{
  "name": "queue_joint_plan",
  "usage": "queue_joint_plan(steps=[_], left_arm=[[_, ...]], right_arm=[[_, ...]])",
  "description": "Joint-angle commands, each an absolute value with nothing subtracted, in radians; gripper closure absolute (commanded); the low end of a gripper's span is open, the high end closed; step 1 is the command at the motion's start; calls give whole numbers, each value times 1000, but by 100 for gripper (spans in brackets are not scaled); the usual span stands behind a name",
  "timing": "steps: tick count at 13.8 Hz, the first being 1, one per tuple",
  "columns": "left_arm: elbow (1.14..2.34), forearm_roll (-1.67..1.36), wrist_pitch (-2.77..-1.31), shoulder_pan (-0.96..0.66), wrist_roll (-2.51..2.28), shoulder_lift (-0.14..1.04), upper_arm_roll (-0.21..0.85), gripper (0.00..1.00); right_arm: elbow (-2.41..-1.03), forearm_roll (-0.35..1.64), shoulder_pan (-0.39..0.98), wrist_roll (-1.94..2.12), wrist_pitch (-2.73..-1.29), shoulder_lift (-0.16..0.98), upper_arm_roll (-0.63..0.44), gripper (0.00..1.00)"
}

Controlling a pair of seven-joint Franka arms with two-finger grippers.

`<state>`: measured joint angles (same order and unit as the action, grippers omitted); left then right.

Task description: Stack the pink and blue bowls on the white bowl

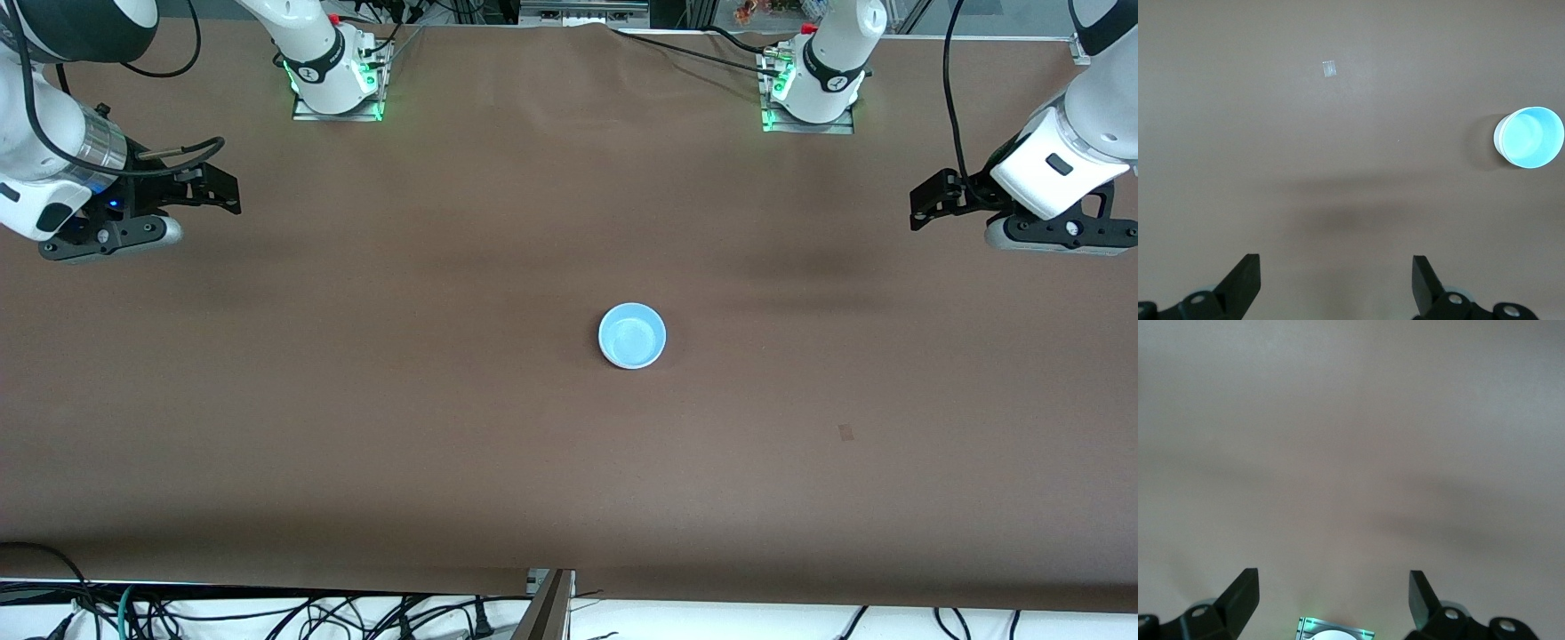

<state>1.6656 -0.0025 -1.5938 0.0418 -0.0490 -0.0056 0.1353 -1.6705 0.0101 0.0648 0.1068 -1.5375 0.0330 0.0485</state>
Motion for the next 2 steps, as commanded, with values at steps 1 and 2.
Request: queue_joint_plan(steps=[1,2], left_arm=[[1646,2,-1591,44,-34,3,137,0],[1644,2,-1591,44,-35,3,137,0]], right_arm=[[-1694,-2,48,127,-1545,2,71,1],[-1690,-2,48,120,-1548,2,71,1]])
